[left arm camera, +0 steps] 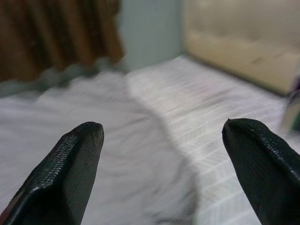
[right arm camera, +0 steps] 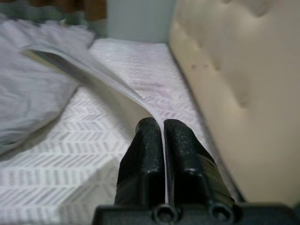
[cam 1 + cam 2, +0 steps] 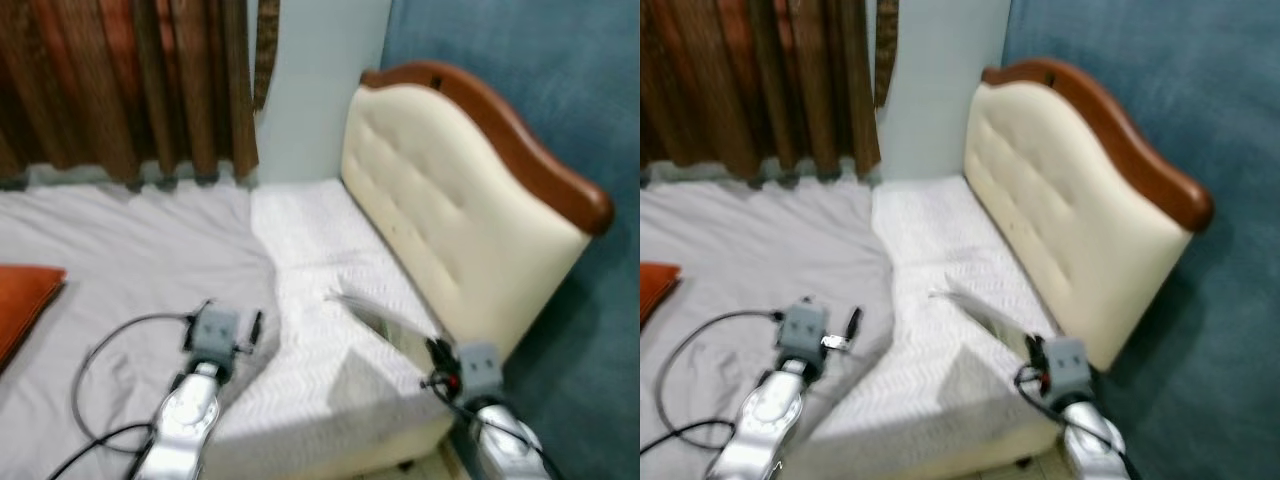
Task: Clean up the room
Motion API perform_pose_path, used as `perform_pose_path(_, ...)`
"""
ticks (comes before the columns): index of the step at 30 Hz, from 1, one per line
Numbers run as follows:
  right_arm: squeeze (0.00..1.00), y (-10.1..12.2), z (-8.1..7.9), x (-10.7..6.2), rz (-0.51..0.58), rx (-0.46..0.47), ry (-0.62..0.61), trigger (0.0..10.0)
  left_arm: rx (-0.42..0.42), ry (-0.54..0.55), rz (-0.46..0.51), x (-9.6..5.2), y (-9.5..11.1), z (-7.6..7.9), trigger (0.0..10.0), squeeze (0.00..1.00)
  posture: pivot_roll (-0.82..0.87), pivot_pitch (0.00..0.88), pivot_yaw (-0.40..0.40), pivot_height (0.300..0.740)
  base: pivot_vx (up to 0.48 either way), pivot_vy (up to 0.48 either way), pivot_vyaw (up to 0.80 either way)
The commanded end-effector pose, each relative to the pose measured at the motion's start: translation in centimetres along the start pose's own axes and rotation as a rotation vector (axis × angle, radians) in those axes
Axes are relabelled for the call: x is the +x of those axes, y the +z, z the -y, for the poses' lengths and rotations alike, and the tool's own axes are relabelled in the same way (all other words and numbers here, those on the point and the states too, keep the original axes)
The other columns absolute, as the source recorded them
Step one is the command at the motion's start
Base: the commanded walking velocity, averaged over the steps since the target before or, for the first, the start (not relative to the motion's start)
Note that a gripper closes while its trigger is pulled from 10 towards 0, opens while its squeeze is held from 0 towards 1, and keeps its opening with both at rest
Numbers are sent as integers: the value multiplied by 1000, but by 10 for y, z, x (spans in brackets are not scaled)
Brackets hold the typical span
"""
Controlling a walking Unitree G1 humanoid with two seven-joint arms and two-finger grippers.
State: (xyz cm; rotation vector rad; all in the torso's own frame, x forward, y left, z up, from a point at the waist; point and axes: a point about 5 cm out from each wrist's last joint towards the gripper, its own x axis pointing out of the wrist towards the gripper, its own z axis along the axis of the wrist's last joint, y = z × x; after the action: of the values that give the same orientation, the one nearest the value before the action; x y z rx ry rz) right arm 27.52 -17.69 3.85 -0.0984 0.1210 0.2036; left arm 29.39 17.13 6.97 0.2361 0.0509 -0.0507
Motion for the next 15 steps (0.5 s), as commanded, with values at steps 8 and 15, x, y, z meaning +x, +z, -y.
perform_pose_path(8, 0, 8, 4, 5, 29, 10, 3, 0, 10, -35, 19, 3, 7, 15, 10000, 0, 71, 0, -103, 740, 360, 0, 467)
perform_pose_path(15, 0, 7, 2, 6, 25, 8, 3, 0, 20, -45, 23, 6, 9, 14, 10000, 0, 63, 0, -91, 740, 480, 0, 0)
